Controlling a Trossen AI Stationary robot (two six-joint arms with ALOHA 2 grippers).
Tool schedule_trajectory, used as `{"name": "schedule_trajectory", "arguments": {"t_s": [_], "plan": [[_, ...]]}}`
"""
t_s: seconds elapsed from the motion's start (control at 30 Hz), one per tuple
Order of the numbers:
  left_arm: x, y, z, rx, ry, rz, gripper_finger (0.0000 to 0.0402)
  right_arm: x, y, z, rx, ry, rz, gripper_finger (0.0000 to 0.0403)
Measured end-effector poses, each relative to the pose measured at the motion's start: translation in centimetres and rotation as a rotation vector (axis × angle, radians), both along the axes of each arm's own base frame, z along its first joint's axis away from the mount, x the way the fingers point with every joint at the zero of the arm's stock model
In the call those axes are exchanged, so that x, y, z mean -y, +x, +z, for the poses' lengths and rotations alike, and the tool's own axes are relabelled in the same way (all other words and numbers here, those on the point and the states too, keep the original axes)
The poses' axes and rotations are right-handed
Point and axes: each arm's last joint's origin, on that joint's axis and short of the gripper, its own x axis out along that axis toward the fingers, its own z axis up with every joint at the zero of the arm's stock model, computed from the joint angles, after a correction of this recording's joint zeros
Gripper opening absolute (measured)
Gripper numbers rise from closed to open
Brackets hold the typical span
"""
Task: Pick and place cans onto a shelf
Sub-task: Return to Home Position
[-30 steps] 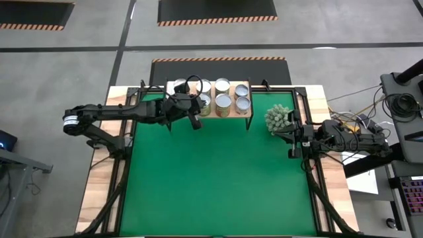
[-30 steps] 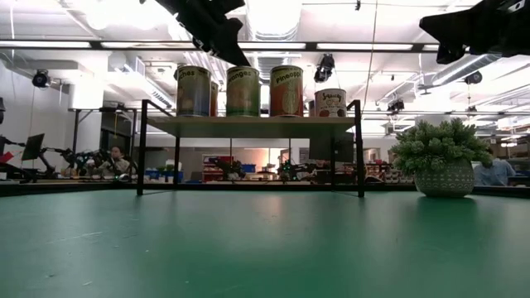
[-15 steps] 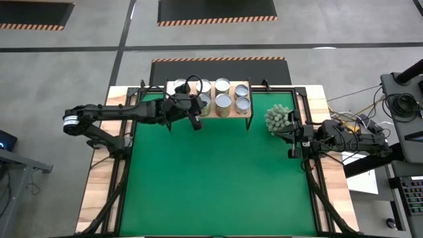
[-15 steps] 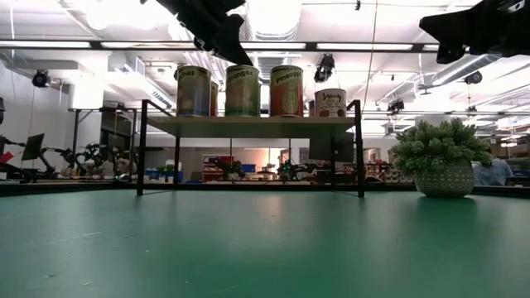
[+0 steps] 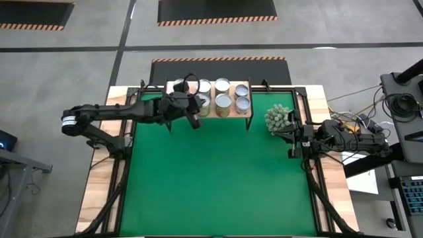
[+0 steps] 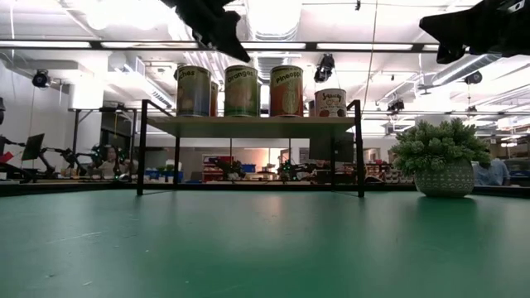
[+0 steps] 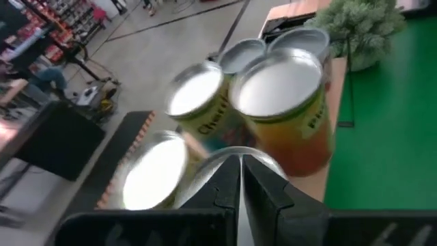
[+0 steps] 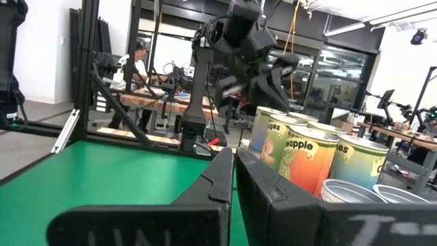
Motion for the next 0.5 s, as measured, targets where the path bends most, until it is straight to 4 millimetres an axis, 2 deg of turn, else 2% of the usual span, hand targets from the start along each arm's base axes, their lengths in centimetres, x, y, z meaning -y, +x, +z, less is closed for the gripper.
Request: {"name": "schedule_trajectory", "arguments": {"t_s": [0.1,0.23,0.33,0.5], "plan": [[0.2,-0.6,2.8,-0.041,0.017,-0.013,0.0000,0.0,0.0,0.0,0.000,0.003,0.000,0.0009],[-0.2,-1.2,6.8,-0.136,-0.114,-0.065,0.0000,0.0,0.0,0.0,0.000,0.001,0.000,0.0009],[-1.5,-0.3,6.8,-0.192,-0.180,-0.001,0.0000,0.0,0.0,0.0,0.003,0.000,-0.002,0.0009],[-2.3,1.8,4.6,-0.264,-0.226,-0.007,0.0000,0.0,0.0,0.0,0.004,0.000,-0.002,0.0009]]}}
